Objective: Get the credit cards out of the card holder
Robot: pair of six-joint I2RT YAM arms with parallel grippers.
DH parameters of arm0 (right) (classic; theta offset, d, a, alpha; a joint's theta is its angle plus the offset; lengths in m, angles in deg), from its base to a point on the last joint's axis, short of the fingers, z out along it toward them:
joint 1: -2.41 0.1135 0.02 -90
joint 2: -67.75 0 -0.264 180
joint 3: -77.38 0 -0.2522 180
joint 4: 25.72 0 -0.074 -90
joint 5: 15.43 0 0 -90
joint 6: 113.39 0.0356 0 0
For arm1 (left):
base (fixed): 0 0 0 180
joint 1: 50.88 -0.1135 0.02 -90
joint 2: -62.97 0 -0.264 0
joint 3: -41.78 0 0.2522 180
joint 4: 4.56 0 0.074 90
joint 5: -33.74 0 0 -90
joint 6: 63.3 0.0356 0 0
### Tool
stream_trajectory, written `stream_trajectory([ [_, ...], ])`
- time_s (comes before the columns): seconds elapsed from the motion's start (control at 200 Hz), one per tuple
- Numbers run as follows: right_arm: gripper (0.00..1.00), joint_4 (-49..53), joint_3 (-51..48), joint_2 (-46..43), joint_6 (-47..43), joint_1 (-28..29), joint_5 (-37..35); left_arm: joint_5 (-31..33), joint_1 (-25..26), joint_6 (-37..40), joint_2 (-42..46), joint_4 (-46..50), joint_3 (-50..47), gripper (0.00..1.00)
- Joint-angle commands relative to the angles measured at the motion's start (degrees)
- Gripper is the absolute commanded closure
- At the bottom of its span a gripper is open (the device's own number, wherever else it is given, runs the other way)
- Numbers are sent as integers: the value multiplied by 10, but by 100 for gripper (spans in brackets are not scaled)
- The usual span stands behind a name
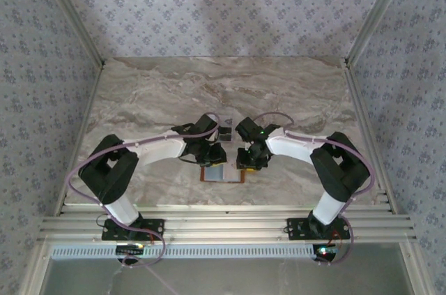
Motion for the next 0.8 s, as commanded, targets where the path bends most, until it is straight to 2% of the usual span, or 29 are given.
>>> stream_trajectory([
  [0.0, 69, 0, 10, 13, 5, 4, 5, -12, 8, -8, -18, -3, 22, 79],
  [0.26, 73, 6, 9, 6, 4, 4, -2, 21, 10, -1, -23, 30, 24, 83],
  [0.52, 73, 17, 13, -10, 4, 4, -5, 18, 12, 6, -30, 32, 22, 83],
  [0.795, 66, 2, 16, -18, 12, 9, 2, 16, 15, 6, -35, 32, 23, 83],
])
